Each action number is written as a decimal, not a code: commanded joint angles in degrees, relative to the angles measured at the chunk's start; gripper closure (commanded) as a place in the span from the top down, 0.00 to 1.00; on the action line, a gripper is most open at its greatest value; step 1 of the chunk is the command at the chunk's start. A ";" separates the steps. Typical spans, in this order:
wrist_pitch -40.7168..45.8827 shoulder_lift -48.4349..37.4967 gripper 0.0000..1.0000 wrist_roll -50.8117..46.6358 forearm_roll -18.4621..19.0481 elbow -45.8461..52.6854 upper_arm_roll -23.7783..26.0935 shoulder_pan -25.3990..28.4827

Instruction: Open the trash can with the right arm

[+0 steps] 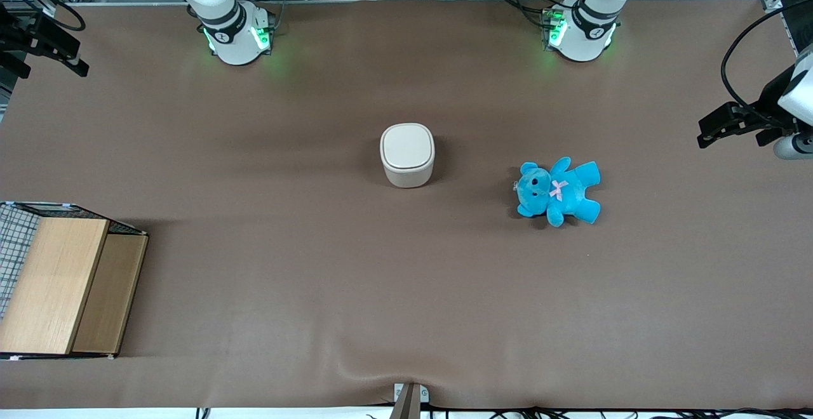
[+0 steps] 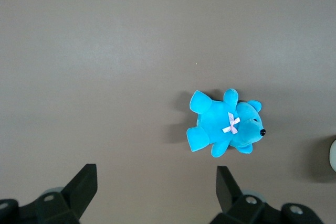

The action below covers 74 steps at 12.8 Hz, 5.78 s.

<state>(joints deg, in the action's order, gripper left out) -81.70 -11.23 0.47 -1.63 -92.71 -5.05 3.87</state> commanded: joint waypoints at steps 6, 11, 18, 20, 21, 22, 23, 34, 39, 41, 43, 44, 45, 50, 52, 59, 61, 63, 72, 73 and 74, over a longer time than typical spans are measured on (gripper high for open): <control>-0.91 4.27 1.00 -1.08 -3.56 2.00 -0.48 9.90; -9.16 12.26 1.00 -17.61 -2.51 2.09 -0.57 25.63; -23.14 26.32 0.60 -28.75 -2.15 1.65 -0.57 40.06; -26.57 29.67 0.28 -29.91 -2.07 1.56 -0.57 42.96; -27.02 30.90 0.14 -29.91 -2.06 1.56 -0.57 43.75; -27.37 32.04 0.00 -29.91 -1.28 1.56 -0.57 44.81; -27.46 33.36 0.00 -30.00 0.64 1.56 -0.57 46.12; -32.47 40.31 0.00 -36.23 3.30 -0.20 -0.57 50.79; -34.31 42.60 0.00 -39.57 3.30 -0.20 -0.57 51.67; -33.53 41.91 0.00 -39.58 2.51 0.85 -0.57 51.15; -28.29 38.58 0.04 -38.88 0.41 3.74 -0.74 49.57; -24.51 37.78 0.05 -38.79 -1.00 6.46 -0.75 47.82; -20.47 37.33 0.05 -38.62 -2.40 9.62 -0.75 46.33; -6.92 29.71 0.95 -31.54 -2.24 16.15 -1.10 35.88; -2.43 24.44 1.00 -24.93 -1.63 16.06 -1.10 29.56; 5.86 11.43 1.00 -8.78 3.03 10.47 -1.10 8.81; 2.44 7.03 1.00 -3.74 3.03 4.06 -1.01 4.85; -3.70 1.24 1.00 -3.55 3.03 -4.89 -1.10 3.86; -6.72 -1.34 1.00 -3.37 2.42 -6.26 -1.01 2.45; -6.72 -1.34 1.00 -3.37 2.42 -6.26 -0.92 2.54; -6.72 -1.34 1.00 -3.37 2.42 -6.26 -0.92 2.63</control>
<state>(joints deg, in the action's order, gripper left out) -88.32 -12.21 -3.08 0.87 -99.21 -7.18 7.90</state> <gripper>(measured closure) 0.000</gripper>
